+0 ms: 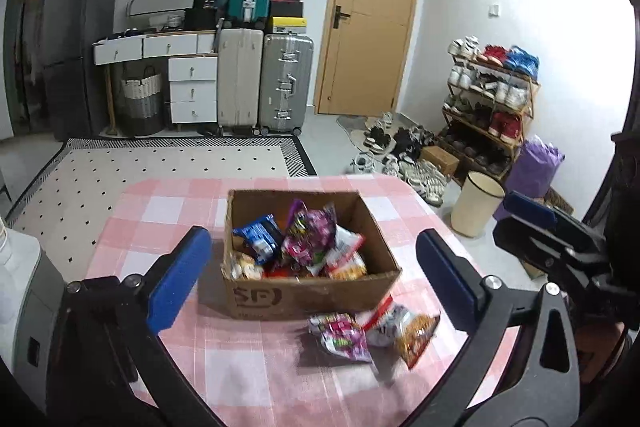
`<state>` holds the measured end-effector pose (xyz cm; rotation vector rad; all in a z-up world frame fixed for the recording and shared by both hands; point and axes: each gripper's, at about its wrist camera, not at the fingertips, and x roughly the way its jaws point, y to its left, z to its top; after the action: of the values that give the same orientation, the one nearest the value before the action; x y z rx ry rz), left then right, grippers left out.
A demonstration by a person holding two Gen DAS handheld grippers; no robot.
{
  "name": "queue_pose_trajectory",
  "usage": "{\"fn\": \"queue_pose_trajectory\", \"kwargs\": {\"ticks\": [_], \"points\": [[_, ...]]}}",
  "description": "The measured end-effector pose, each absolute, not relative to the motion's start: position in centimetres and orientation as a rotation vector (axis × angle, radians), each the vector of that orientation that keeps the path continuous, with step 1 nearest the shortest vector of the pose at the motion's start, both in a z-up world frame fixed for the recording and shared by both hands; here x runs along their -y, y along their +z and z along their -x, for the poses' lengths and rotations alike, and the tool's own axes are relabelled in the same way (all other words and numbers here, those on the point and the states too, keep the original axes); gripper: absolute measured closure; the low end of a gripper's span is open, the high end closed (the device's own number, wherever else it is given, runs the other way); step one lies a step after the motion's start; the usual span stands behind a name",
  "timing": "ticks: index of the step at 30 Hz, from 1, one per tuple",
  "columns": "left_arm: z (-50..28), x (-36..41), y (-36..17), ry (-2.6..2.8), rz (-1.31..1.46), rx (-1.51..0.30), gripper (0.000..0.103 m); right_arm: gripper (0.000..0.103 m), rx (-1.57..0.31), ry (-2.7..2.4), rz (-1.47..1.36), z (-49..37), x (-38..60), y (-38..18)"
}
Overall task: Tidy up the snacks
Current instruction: 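Withdraw both grippers from the box toward the remaining snack bags, then lower the right gripper onto the red-and-white stick-snack bag and close it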
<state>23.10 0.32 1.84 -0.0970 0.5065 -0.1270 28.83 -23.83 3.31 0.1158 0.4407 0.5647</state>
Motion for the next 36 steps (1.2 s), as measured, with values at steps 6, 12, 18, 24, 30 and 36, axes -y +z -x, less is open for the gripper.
{"fn": "queue_pose_trajectory", "kwargs": {"ticks": [6,12,18,24,30,36], "points": [[-20.9,-0.1,-0.3,-0.135,0.141,-0.542,0.001,0.004,-0.447,0.546,-0.143,-26.6,25.4,2.0],[-19.9,-0.4,-4.2,-0.117,0.182,-0.579,0.001,0.001,-0.5,0.513,-0.156,-25.3,26.8,-0.6],[-19.7,-0.8,-7.9,-0.112,0.207,-0.621,0.001,0.0,-0.56,0.489,-0.141,-24.4,27.3,-4.1],[-19.4,-0.9,-11.0,-0.098,0.21,-0.664,0.001,0.0,-0.619,0.482,-0.159,-24.5,27.6,-7.6],[-19.8,-0.1,-13.7,-0.102,0.199,-0.705,0.001,0.0,-0.683,0.468,-0.168,-25.7,27.4,-10.7],[-20.3,0.2,-15.6,-0.114,0.2,-0.747,0.001,0.001,-0.75,0.455,-0.208,-28.6,27.0,-12.6]]}}
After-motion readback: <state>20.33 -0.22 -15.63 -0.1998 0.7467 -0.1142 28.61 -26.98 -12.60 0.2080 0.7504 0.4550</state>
